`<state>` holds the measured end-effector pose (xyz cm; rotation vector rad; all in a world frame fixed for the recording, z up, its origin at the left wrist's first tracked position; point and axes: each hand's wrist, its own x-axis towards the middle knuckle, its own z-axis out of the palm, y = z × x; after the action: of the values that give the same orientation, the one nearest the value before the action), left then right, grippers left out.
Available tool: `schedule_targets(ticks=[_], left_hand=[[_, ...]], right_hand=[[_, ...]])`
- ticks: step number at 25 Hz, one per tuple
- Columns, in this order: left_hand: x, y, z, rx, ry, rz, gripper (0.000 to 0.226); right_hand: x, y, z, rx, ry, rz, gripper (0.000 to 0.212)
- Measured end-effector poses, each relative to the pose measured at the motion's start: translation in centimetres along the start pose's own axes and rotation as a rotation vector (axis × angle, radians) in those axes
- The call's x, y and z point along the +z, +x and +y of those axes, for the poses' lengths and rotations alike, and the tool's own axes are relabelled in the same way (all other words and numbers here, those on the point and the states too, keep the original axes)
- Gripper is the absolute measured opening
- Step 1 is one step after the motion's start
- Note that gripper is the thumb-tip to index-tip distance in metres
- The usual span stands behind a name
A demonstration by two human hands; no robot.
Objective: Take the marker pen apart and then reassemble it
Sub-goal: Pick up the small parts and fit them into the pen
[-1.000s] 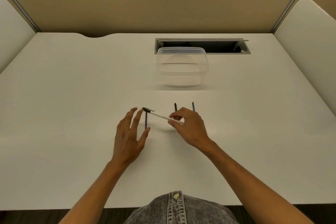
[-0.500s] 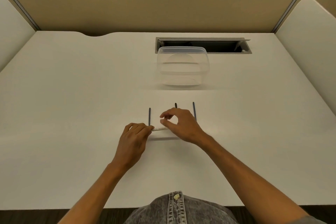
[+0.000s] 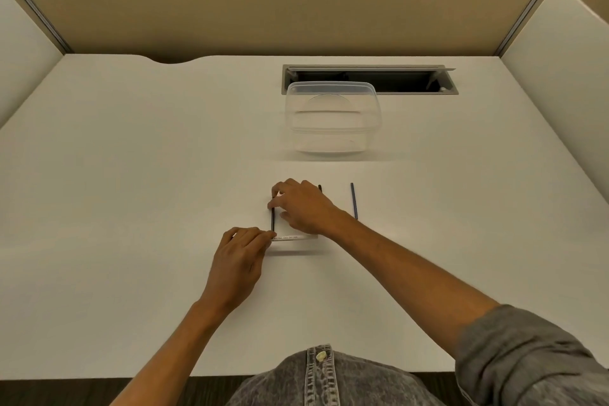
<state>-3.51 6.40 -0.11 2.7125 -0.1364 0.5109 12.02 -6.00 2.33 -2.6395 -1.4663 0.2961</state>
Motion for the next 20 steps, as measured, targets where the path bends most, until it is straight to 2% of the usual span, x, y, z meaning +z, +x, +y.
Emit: schedule_targets(ticks=[5,12,16,20], left_hand=[[-0.2,0.0,-0.1,-0.022,-0.01,0.004,0.021],[-0.2,0.0,-0.3,-0.042,-0.024,-0.004,0.027],[-0.2,0.5,-0.5,-0.052,-0.056,0.016,0.031],[-0.1,1.2,-0.4,-0.058,-0.073,0.063,0.022]], right_hand=[[0.3,0.3,0.4,0.008,0.096,0.037,0.015],[0.0,-0.2,1.1,0.009,0.15,0.088,0.017],[-3.6,0.1,3.4,0.093,0.205,0.277,0.014],[-8.0,0.8,7.5,0.262,0.076,0.497,0.014]])
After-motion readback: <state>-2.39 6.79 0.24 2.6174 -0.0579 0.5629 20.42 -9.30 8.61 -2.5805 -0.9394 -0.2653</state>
